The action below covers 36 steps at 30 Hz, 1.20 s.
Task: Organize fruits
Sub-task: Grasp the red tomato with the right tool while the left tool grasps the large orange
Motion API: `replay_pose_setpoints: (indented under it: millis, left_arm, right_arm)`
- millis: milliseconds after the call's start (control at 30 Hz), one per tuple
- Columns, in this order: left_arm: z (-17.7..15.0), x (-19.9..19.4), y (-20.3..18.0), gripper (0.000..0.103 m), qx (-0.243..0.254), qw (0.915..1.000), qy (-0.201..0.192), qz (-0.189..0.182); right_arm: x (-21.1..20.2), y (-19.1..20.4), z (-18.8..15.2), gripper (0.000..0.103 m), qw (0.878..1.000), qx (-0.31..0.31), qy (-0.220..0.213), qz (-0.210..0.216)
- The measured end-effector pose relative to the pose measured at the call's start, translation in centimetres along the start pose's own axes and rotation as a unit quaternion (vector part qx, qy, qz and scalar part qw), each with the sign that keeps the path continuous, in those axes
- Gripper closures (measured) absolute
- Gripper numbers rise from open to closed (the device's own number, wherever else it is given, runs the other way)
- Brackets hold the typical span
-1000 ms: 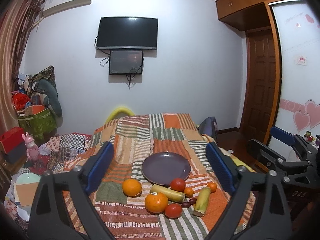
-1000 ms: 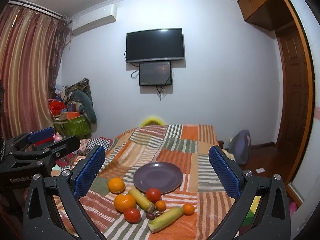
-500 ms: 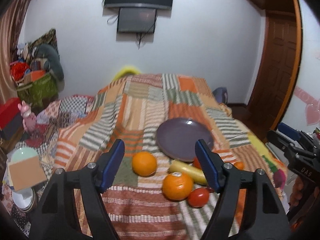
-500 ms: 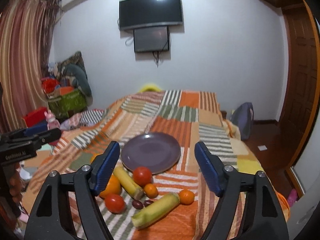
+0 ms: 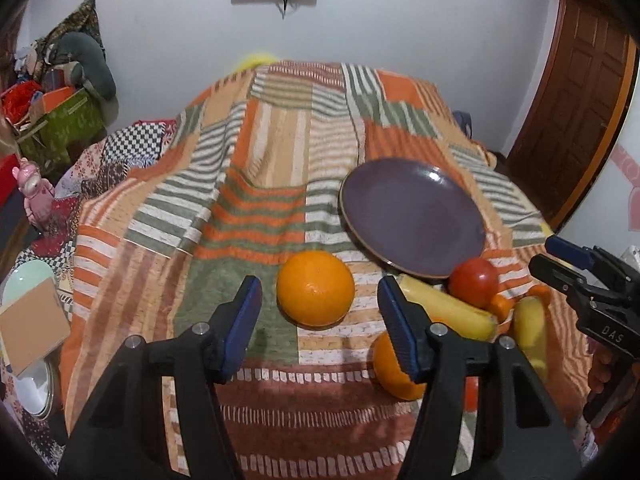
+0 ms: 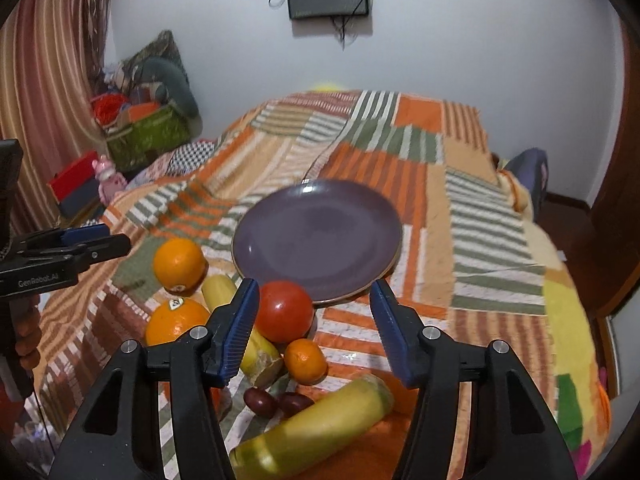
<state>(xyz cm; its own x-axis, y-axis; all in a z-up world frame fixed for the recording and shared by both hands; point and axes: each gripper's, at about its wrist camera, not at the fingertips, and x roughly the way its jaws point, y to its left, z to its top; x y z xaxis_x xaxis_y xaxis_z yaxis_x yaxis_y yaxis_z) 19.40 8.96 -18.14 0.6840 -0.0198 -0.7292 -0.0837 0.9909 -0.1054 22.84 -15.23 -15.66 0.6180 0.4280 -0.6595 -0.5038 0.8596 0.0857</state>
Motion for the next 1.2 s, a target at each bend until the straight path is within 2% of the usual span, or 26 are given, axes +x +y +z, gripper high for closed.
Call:
replay_pose_setpoints:
  millis: [200,467,600,833,967,1200]
  left_arm:
    - [0.3,3.2,0.0,0.043,0.017,0.9993,0.033,0.003]
    - [0.5,6.4,0.8,0.042,-0.004,0.9967,0.080,-0.009]
    - [0.5,7.1,0.7,0.036,-0.002,0.9966,0.082,-0.010]
    - [0.3,8.7,0.6,0.036,-0.011,0.9949,0.100,-0.014]
    - [0.2,8.7,0.6,0.037,-0.015,0.9955,0.093,-0.011]
    - [0.2,7.6,0.3,0.038,-0.013,0.9957,0.090,-0.014]
  right_arm:
    - [2.3,0.6,0.1,0.049,0.999,-0.008,0.030,0.014]
    - [5.0,1.1,0.2,0.049,0.997,-0.014,0.076,0.030]
    - [5.9,1.2,-0.1,0.049,0.995,-0.016,0.094,0.034]
    - [6.4,1.0,-0.2,0.049,0.993,-0.011,0.105,0.045]
    - [6.4,1.0,-0.3,0.056,0.993,-0.008,0.104,0.047]
    - [6.2,0.7,-0.3,0.057,0.993,0.005,0.101,0.052]
